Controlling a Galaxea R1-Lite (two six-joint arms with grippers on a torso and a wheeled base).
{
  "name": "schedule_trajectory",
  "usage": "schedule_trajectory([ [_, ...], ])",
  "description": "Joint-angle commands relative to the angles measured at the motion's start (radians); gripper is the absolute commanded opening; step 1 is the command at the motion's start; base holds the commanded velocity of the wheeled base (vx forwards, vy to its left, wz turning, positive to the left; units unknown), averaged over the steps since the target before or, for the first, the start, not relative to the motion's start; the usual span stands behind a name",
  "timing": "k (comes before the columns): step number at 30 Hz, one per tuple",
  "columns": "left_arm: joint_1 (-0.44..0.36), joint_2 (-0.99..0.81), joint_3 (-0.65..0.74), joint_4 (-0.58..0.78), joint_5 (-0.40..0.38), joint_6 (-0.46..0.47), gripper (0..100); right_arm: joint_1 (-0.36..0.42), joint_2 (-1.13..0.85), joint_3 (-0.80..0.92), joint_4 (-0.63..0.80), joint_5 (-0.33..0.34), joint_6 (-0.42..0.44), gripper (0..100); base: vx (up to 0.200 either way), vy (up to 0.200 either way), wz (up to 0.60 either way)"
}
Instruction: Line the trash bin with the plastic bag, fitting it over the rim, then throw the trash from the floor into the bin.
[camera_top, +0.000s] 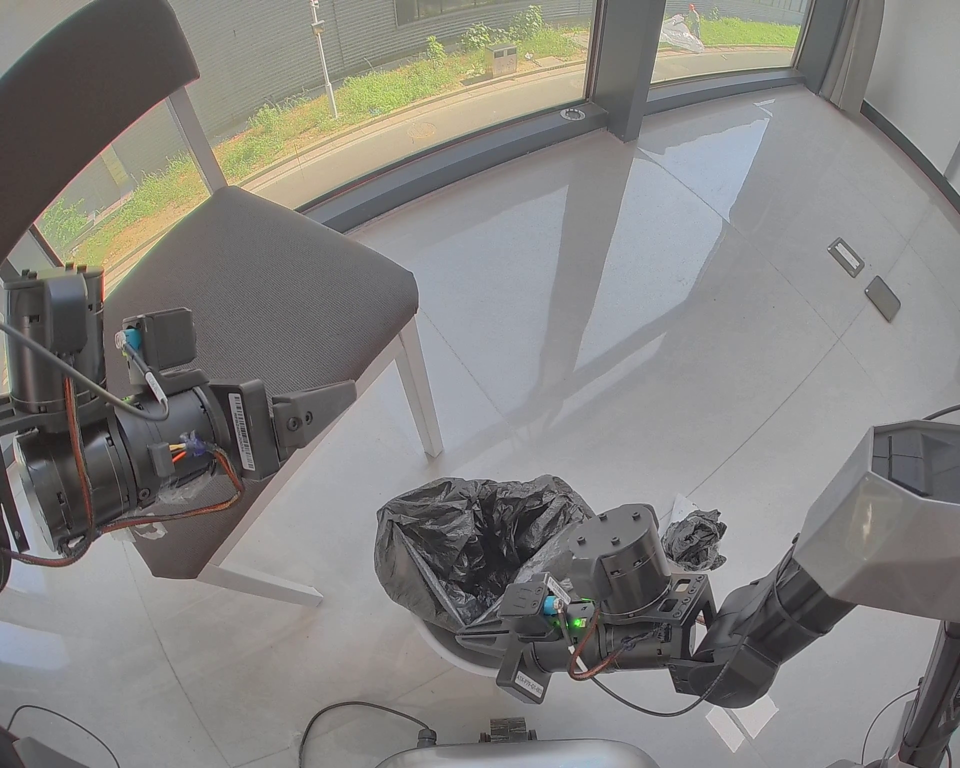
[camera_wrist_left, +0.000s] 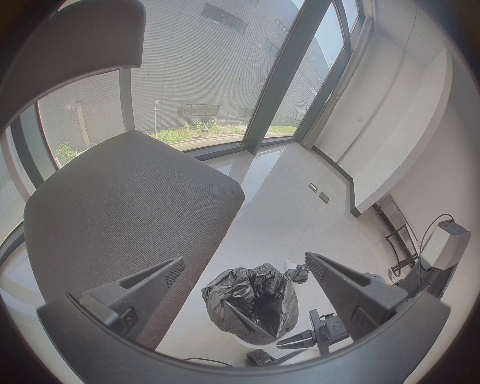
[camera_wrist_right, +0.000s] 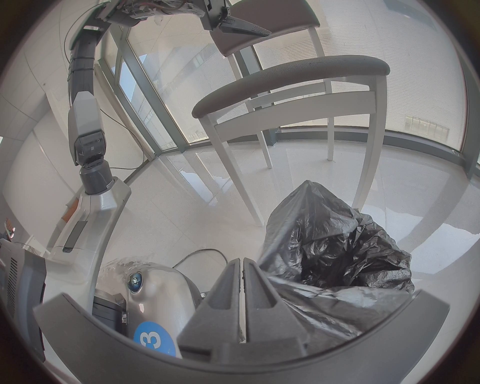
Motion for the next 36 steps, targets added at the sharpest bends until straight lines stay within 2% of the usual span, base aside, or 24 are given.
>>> schedule_trajectory([
  [1, 0.000, 0.007, 0.002, -0.015, -0.010, 0.000, 100, 0.033, -0.026, 0.020, -0.002, 0.001, 0.001, 0, 0.000, 0.000, 0.00],
  [7, 0.001, 0.007, 0.004, -0.017, -0.012, 0.000, 100, 0.073, -0.026, 0.043, -0.003, 0.001, 0.006, 0, 0.000, 0.000, 0.00],
  [15, 0.009, 0.007, 0.002, -0.017, -0.013, 0.000, 100, 0.016, -0.039, -0.020, -0.017, -0.004, 0.004, 0, 0.000, 0.000, 0.00],
  [16, 0.007, 0.007, 0.002, -0.017, -0.013, 0.000, 100, 0.012, -0.047, -0.034, -0.017, -0.004, 0.004, 100, 0.000, 0.000, 0.00],
  [27, 0.009, 0.013, 0.007, -0.017, -0.012, 0.000, 100, -0.022, -0.055, -0.044, -0.012, -0.003, 0.003, 100, 0.000, 0.000, 0.00],
  [36, 0.015, 0.028, -0.009, -0.017, -0.013, 0.000, 100, -0.024, 0.094, -0.086, -0.022, 0.001, 0.001, 100, 0.000, 0.000, 0.00],
])
